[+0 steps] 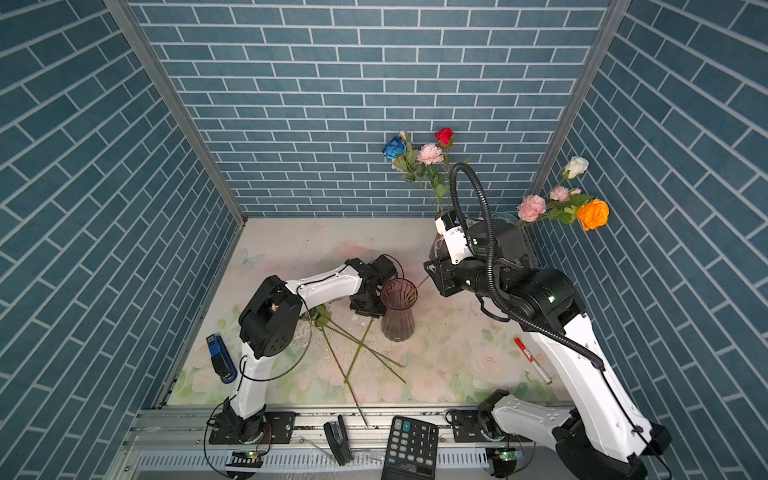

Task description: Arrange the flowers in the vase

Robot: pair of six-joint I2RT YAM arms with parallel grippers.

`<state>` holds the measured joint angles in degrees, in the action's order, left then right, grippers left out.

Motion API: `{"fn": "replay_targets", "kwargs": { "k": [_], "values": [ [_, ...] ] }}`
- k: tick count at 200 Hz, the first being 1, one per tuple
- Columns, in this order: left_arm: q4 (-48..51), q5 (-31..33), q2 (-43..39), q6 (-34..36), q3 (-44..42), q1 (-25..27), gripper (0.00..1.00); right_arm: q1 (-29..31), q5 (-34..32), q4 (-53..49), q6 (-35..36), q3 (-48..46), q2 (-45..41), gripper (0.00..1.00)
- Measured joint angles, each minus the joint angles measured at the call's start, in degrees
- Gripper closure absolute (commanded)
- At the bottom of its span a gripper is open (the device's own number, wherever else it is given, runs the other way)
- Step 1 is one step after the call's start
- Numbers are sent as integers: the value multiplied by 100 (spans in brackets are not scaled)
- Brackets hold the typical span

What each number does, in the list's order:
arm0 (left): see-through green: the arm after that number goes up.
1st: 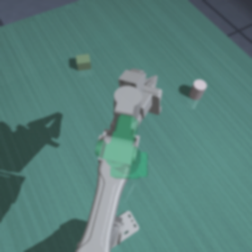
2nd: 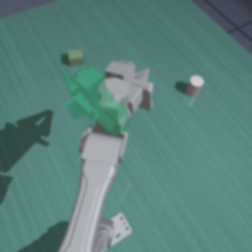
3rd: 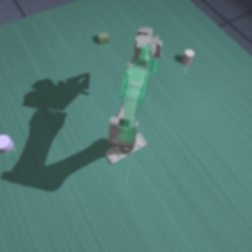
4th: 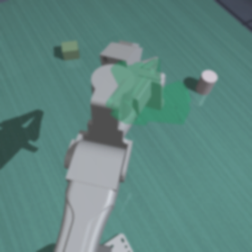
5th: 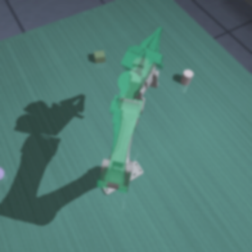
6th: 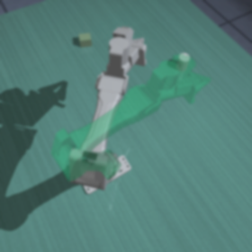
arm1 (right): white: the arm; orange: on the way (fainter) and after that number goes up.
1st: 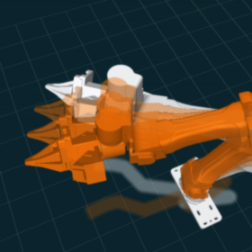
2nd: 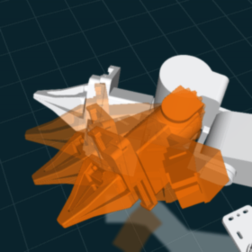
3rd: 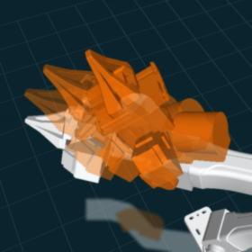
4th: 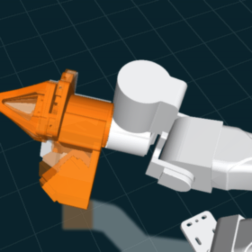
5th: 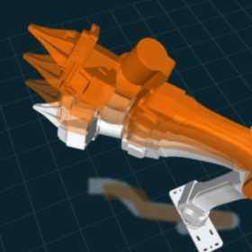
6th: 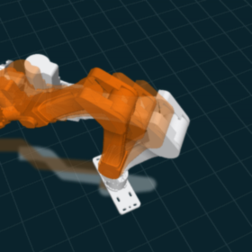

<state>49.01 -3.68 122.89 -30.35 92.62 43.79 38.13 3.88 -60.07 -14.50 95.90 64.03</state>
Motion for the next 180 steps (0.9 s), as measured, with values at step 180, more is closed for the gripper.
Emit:
{"fn": "replay_targets", "kwargs": {
  "k": [180],
  "values": [
    [-503,-446,-3528,603,557,-1237,100,0,1768,868,-437,-52,507,51]
  ]
}}
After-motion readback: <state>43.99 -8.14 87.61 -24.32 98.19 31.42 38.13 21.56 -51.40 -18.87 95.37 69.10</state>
